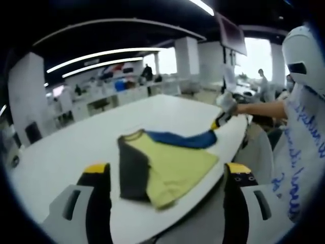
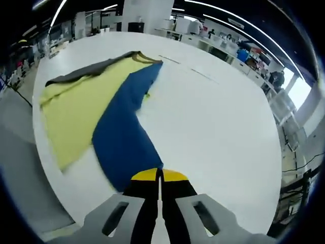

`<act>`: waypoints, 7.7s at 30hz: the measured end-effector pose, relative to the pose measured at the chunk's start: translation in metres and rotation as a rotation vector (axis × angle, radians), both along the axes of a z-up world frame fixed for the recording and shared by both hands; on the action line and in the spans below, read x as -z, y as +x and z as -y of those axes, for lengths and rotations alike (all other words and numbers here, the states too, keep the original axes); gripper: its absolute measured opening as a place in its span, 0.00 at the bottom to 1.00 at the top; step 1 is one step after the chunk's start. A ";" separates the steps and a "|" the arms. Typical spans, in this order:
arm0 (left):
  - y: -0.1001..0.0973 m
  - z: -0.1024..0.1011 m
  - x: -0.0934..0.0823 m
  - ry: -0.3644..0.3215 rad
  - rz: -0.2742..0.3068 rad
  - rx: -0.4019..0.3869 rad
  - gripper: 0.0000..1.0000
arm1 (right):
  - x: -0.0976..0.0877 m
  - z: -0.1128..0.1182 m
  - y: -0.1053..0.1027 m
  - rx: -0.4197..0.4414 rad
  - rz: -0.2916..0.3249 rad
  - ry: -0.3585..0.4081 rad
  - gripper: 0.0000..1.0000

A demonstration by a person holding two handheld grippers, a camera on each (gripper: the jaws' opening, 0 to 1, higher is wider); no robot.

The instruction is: Fold the garment on the visible template until the final outline fits inside the template.

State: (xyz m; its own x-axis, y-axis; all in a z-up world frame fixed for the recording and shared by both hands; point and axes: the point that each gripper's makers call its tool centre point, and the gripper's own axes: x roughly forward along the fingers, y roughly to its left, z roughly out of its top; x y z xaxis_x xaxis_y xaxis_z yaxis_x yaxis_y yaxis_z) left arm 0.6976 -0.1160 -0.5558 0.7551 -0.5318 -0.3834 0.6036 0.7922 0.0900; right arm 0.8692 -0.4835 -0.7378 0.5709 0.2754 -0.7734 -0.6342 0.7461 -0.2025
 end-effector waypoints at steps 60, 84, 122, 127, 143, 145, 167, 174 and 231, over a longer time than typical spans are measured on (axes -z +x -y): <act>0.009 0.008 0.006 0.037 -0.056 -0.016 0.86 | -0.016 0.167 0.133 0.148 0.099 -0.340 0.01; 0.016 0.010 0.009 0.048 -0.083 -0.015 0.85 | 0.006 0.188 0.144 0.224 0.075 -0.334 0.01; 0.009 0.007 0.003 0.017 -0.041 -0.006 0.86 | -0.019 0.115 0.103 0.204 0.098 0.016 0.58; 0.008 0.007 0.005 0.015 -0.041 -0.002 0.86 | -0.025 0.097 0.097 0.179 0.080 0.089 0.70; 0.004 0.000 0.000 -0.002 -0.015 -0.008 0.86 | -0.050 0.023 0.052 0.048 0.115 0.188 0.92; 0.004 -0.001 0.001 -0.001 -0.016 -0.011 0.86 | -0.052 0.021 0.052 0.030 0.115 0.186 0.95; 0.004 -0.003 0.001 -0.006 -0.013 -0.002 0.86 | -0.101 -0.058 -0.022 -0.151 0.184 0.255 1.00; 0.004 -0.007 0.001 -0.006 -0.012 -0.006 0.87 | -0.118 -0.077 -0.039 -0.201 0.218 0.271 1.00; 0.001 -0.013 0.010 0.006 -0.044 -0.016 0.86 | -0.144 -0.129 -0.137 -0.223 0.199 0.297 1.00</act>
